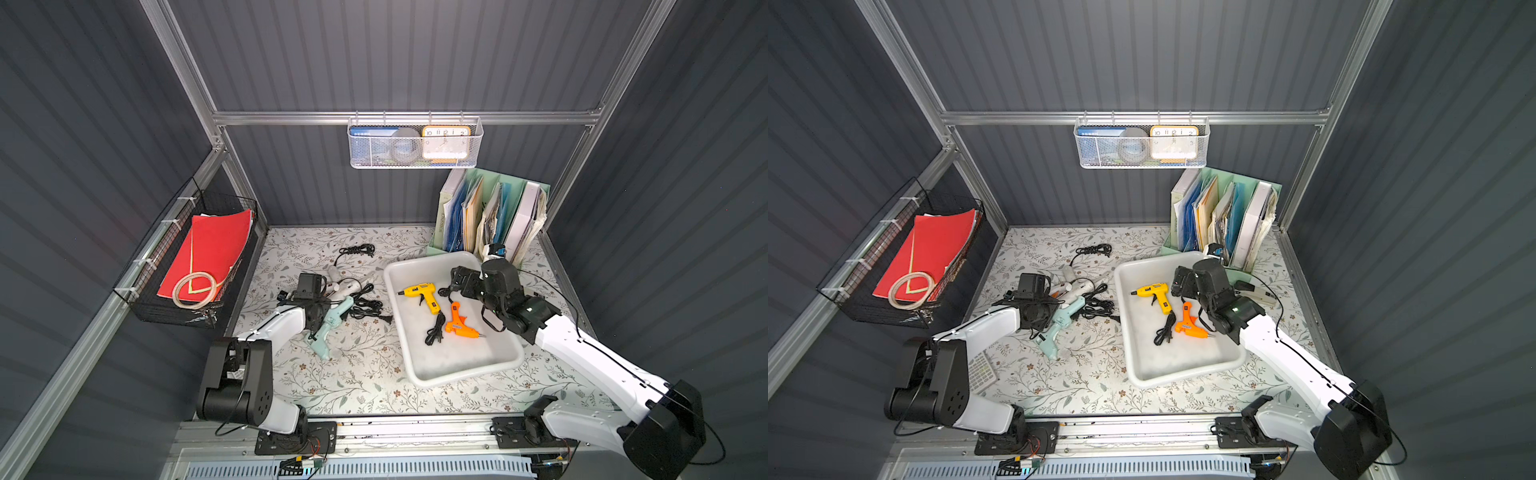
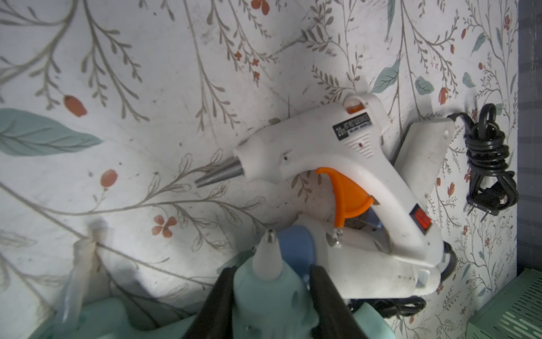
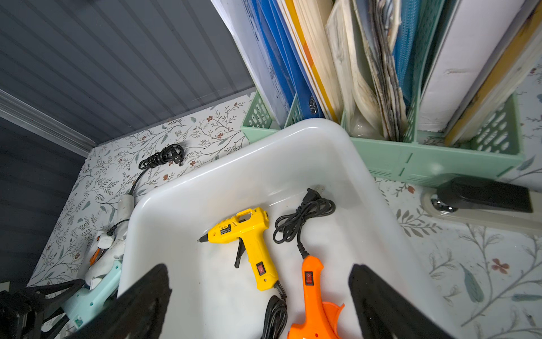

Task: Put the hot melt glue gun into the storage box
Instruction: Pick up the hot melt adhesive gun from the center of the board.

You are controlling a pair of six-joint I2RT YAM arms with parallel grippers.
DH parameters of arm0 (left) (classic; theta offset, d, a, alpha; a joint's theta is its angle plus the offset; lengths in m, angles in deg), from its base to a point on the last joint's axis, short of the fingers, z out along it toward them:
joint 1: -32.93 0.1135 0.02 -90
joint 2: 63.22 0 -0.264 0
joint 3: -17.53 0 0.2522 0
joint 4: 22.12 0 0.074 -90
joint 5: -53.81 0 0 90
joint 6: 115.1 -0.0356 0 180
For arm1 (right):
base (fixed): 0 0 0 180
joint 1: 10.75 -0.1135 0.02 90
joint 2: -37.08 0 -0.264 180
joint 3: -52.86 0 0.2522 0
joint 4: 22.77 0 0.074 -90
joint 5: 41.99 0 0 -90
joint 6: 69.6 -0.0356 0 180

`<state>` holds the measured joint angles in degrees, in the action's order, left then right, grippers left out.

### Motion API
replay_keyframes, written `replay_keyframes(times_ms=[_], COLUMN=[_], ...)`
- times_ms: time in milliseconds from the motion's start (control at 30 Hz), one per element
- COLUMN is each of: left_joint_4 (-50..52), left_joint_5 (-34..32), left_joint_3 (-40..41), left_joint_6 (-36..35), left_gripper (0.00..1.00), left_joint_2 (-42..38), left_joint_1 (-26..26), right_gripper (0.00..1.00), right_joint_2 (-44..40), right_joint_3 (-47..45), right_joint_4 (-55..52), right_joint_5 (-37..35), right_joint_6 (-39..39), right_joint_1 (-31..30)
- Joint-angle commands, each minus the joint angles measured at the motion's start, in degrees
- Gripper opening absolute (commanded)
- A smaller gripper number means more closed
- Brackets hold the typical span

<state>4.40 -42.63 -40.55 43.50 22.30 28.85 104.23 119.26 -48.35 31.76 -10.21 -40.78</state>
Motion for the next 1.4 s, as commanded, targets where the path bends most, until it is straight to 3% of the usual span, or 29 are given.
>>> replay_keyframes(times_ms=[0,67,367,733,867,1100,1367], left_joint_4=[3.2,4.2,10.7,4.5,-2.1,-12.3,-18.8], left_joint_5=[-2.0,-2.6,-8.0,-10.7,-4.7,12.6,34.0], left_joint_3=[-1.2,-2.0,-7.8,-9.1,-9.1,-12.2,-18.5], left_joint_6=[-0.7,-1.4,-8.0,-27.3,-37.0,-51.8,-56.3], left_gripper=[0.09,0.00,0.00,0.00,0.00,0.00,0.00], left_joint_2=[0.2,-0.6,-6.6,-17.6,-20.2,-18.9,-14.0], left_joint_1=[0.4,0.4,0.4,0.4,0.3,0.4,0.3], right_gripper=[0.99,0.99,0.99,0.99,0.99,0.99,0.99], right_joint_2=[0.4,0.4,1.2,5.4,8.2,17.0,23.4], right_joint_3=[0.2,0.3,0.9,4.0,7.9,19.4,25.8], right_joint_4=[0.6,0.6,1.3,3.6,4.1,-0.8,4.2], right_joint_5=[0.1,0.4,2.8,11.5,21.7,46.4,65.1], right_joint_6=[-0.1,0.0,0.4,3.6,7.7,11.4,7.8], right_joint_1=[-0.4,-0.4,-0.5,-0.4,-0.2,0.2,1.0])
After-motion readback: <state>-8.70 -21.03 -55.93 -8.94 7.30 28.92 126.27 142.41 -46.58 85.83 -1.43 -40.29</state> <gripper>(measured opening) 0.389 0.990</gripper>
